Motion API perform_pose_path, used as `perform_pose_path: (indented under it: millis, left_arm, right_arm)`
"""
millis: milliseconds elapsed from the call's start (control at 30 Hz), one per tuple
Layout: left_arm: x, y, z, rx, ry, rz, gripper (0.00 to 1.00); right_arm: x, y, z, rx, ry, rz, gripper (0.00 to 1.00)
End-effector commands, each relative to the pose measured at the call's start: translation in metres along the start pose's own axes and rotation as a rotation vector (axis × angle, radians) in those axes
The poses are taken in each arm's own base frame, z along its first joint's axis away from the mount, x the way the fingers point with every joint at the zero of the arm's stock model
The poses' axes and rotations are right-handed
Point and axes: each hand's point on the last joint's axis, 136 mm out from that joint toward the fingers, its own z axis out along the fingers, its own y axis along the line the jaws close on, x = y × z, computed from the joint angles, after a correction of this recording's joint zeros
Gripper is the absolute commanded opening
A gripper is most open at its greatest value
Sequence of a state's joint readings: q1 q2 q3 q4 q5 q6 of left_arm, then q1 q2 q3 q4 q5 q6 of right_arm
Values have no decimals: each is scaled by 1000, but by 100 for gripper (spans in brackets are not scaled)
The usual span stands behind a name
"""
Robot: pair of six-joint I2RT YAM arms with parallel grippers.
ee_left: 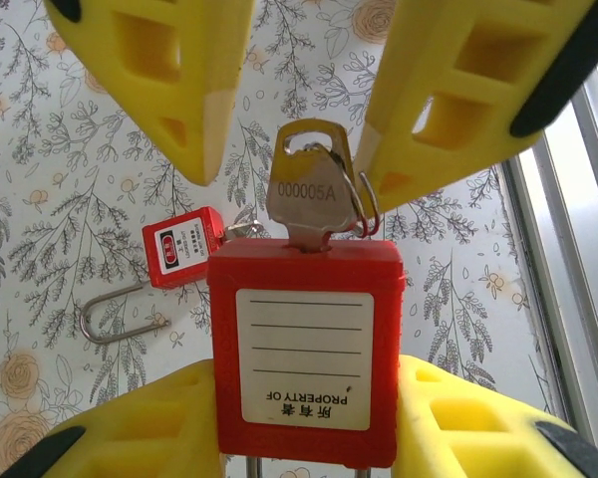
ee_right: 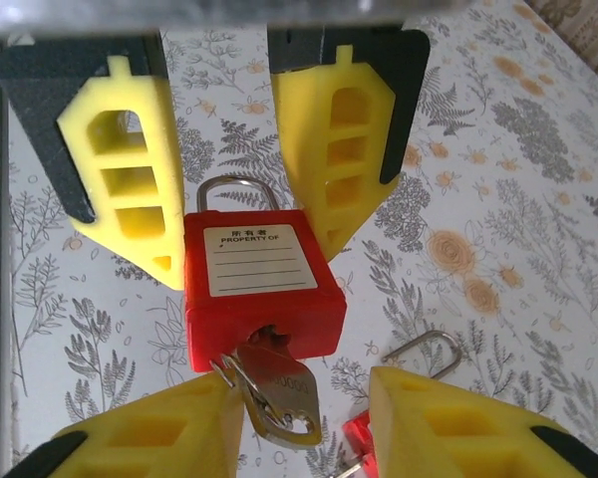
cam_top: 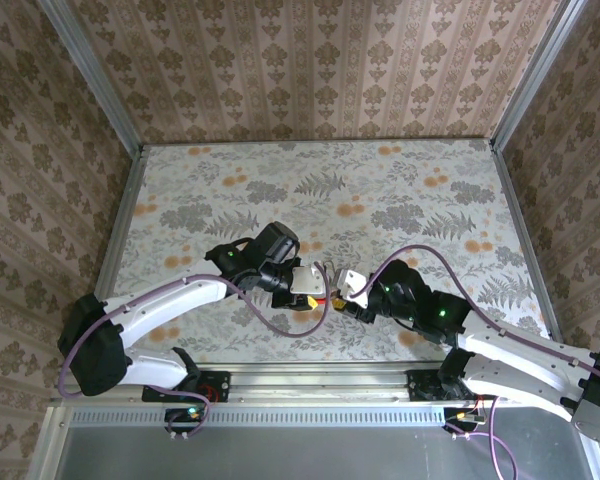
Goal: Unlock with the key
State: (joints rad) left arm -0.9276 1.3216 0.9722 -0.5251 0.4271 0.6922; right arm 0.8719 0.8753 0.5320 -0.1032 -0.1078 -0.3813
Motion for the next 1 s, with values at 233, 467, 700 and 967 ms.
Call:
perform_pose_path:
  millis: [233,467,700,967]
  left_arm:
    - [-15,2,-7,-12,-37,44,0]
    - [-13,7,-6,-71,-18,63,0]
    - [-10,12,-3,-178,8,117,0]
    - [-6,15,-5,-219,21,127,0]
  right_arm:
    - [-12,9,1,-53,-49,13,19]
    - [-17,21,5,-138,-45,83,10]
    - [-18,24,11,-174,-22,224,10]
    - [-22,6,-7,-128,-97,455,53]
